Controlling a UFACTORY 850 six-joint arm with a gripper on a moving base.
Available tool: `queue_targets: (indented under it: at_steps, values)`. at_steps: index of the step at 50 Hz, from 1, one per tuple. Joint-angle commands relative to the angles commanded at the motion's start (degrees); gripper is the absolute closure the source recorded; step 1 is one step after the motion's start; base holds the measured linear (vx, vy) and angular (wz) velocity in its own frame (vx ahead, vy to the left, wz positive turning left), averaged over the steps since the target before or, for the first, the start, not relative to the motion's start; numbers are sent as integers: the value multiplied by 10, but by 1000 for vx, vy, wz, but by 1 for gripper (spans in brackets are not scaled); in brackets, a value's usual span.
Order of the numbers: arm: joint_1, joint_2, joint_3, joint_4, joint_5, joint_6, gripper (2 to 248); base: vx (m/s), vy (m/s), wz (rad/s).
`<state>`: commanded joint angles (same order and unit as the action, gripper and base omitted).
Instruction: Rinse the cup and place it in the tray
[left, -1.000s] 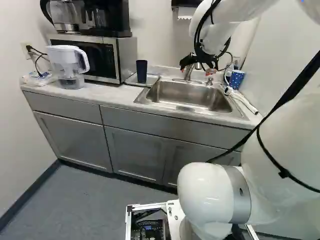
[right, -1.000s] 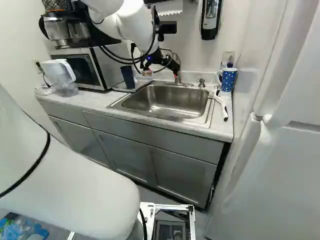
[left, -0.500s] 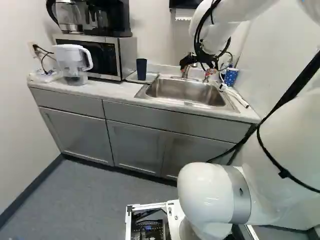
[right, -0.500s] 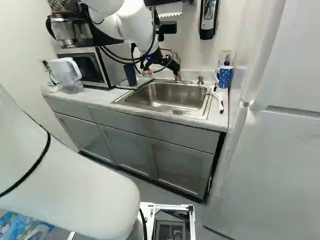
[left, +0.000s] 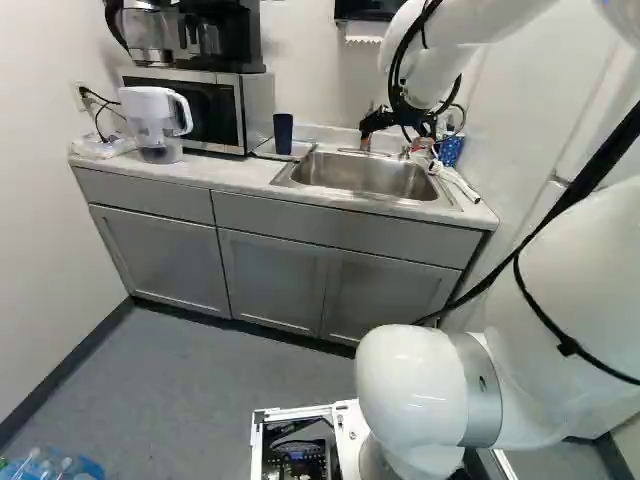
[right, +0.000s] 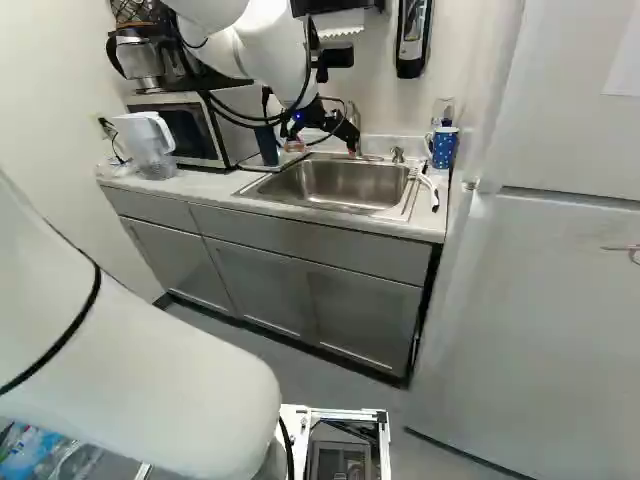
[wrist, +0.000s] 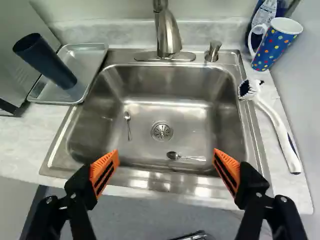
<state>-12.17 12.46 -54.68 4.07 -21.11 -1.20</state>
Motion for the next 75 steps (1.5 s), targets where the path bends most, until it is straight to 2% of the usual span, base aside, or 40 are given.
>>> queue_targets:
  at_steps: [75]
  values:
    - [0,0,0,0,0,0,3,-116,-2,0]
